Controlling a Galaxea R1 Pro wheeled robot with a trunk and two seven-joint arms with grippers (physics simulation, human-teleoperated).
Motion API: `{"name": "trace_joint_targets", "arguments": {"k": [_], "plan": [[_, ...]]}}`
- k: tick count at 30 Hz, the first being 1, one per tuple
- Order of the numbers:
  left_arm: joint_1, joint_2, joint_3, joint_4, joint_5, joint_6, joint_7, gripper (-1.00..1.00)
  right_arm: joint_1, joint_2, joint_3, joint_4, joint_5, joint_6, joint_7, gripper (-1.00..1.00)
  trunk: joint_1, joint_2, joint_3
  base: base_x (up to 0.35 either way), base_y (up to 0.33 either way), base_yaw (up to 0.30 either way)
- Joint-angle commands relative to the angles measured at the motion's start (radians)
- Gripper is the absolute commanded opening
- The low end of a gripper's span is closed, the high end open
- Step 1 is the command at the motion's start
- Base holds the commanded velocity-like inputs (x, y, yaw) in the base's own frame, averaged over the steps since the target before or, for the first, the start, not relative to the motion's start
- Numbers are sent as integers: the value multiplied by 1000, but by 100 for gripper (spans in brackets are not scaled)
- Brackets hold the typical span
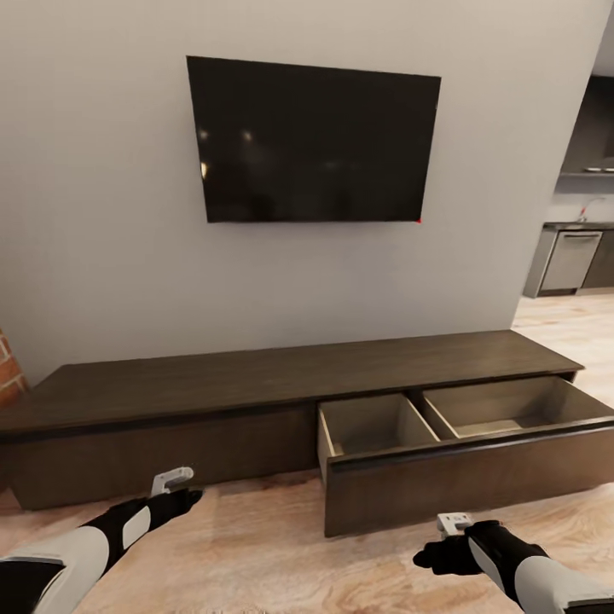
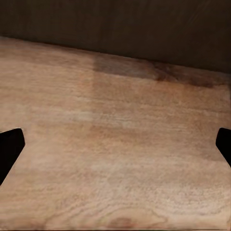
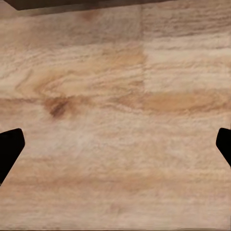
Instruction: Place each of the two pumpkins and all three candles from the living room inside a cabinet in the living room (use any cabinet), then make sure every cabinet is closed, and position the cauldron so it is next to a table in the living room.
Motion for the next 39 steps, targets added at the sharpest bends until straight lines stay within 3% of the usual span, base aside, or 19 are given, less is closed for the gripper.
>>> {"name": "trace_joint_targets", "arguments": {"k": [1, 12, 25, 30, 32, 39], "plan": [[-1, -1, -8, 2, 10, 5, -3, 100, 0, 0, 7, -2, 3, 7, 4, 100, 0, 0, -2, -130, 0, 232], [-1, -22, -10, 23, 8, 4, -3, 100, 0, 11, 8, -1, 11, 94, 4, 100, 0, 0, -16, -287, 0, 194], [0, -26, -11, 25, 8, 4, -3, 100, 0, 36, 13, 0, 12, 101, 4, 100, 0, 0, -34, -311, 0, 169], [-1, -29, -11, 27, 10, -16, -3, 100, 0, 42, 13, 2, 14, 58, 4, 100, 0, 0, -41, -307, 0, 178], [-1, -40, -10, 28, 12, -52, -4, 100, 1, 44, 14, 5, 15, -1, 4, 100, 0, 0, -44, -134, 0, 181], [-1, -76, -5, 28, 24, -66, -11, 100, 2, 44, 14, 8, 16, -70, 4, 100, 0, 0, -52, -33, 0, 203]]}}
